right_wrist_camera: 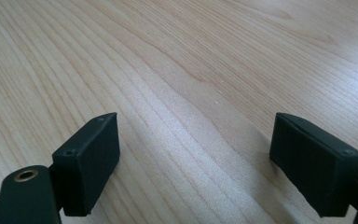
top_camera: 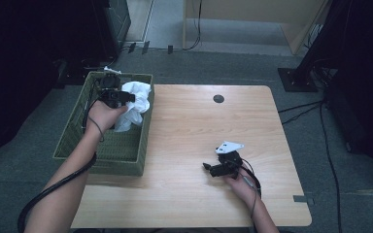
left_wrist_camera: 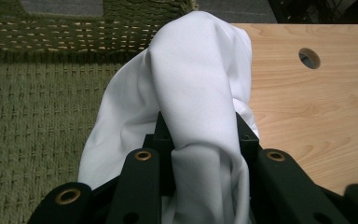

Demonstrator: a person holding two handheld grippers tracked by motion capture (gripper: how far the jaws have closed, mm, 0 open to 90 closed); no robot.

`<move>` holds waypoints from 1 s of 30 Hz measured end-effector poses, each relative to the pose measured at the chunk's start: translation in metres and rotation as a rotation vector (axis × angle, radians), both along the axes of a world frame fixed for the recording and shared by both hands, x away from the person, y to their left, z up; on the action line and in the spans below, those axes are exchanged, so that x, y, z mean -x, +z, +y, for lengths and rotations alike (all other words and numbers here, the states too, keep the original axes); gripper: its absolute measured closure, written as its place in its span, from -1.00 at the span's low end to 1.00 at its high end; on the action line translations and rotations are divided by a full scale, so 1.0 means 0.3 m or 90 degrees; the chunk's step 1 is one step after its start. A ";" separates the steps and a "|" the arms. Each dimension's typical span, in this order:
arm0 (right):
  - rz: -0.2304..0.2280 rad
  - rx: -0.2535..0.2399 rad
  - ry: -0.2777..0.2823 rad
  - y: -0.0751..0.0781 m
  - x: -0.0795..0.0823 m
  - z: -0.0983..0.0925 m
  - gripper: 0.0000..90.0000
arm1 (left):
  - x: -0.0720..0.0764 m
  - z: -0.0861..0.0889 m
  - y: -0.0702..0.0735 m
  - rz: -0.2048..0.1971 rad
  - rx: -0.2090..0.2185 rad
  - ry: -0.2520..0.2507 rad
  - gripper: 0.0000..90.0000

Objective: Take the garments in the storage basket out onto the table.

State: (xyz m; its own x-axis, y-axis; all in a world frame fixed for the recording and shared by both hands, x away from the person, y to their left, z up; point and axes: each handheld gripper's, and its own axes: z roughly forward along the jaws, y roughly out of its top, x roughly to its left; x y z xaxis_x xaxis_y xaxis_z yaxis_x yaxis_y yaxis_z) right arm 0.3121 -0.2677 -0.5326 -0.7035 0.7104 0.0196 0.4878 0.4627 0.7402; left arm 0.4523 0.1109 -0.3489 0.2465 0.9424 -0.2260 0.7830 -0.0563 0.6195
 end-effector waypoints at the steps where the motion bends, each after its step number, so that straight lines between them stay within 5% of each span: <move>1: 0.000 0.000 0.000 0.000 0.000 0.000 -0.64 | 0.002 -0.004 0.002 0.001 0.000 0.000 0.59; 16: -0.001 0.000 0.000 0.000 0.000 0.000 -0.64 | 0.033 -0.059 0.025 0.005 0.022 -0.017 0.58; 30: -0.001 -0.001 -0.002 0.000 0.003 0.000 -0.64 | 0.066 -0.143 0.002 -0.002 0.004 -0.057 0.57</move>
State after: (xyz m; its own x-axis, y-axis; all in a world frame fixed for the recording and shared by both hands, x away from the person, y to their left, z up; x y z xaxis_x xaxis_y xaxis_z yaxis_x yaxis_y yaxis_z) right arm 0.3114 -0.2677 -0.5327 -0.7008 0.7131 0.0201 0.4888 0.4595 0.7415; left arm 0.4326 0.0680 -0.3484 0.3310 0.9148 -0.2314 0.7727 -0.1220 0.6229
